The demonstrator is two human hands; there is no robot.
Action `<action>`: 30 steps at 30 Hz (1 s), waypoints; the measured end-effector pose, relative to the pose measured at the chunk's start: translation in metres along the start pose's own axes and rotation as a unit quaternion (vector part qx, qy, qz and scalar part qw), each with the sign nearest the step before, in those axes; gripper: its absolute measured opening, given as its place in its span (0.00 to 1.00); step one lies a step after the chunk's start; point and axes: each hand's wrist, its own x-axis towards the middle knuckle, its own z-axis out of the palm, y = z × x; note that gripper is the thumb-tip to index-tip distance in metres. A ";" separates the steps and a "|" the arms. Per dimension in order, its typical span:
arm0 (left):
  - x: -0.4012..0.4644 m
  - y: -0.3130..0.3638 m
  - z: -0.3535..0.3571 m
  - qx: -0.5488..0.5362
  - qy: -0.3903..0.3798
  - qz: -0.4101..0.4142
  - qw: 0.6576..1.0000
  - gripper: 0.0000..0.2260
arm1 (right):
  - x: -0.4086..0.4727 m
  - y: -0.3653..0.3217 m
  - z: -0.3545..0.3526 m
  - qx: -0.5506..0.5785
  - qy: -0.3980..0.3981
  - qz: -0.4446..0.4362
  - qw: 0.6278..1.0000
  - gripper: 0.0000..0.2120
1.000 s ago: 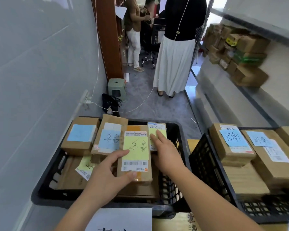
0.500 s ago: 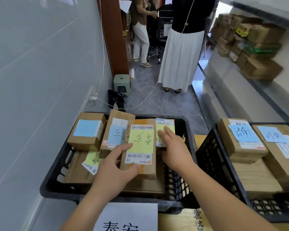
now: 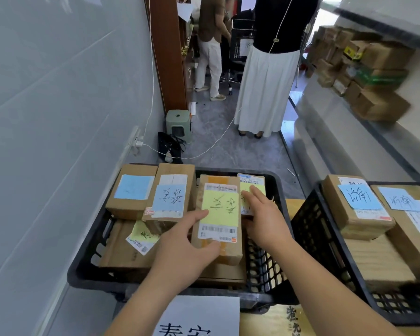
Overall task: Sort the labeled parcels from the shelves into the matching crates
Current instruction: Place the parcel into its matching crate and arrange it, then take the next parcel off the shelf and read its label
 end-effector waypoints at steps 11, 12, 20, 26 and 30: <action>0.030 -0.021 0.019 0.099 0.050 -0.003 0.994 0.21 | 0.003 0.005 -0.004 0.003 0.011 0.010 1.000 0.39; 0.031 -0.025 0.022 0.117 0.062 0.006 0.991 0.21 | 0.003 0.004 -0.004 0.003 0.010 0.009 1.000 0.39; 0.036 -0.039 0.031 0.439 0.082 0.045 0.894 0.18 | 0.002 -0.004 -0.002 -0.024 -0.014 -0.036 0.999 0.38; 0.044 -0.025 0.035 0.545 -0.014 0.103 0.832 0.24 | 0.007 -0.009 -0.001 -0.030 -0.014 -0.045 0.998 0.38; 0.060 -0.020 0.027 0.551 0.001 0.101 0.828 0.17 | 0.008 -0.014 0.000 -0.027 -0.018 -0.048 0.998 0.37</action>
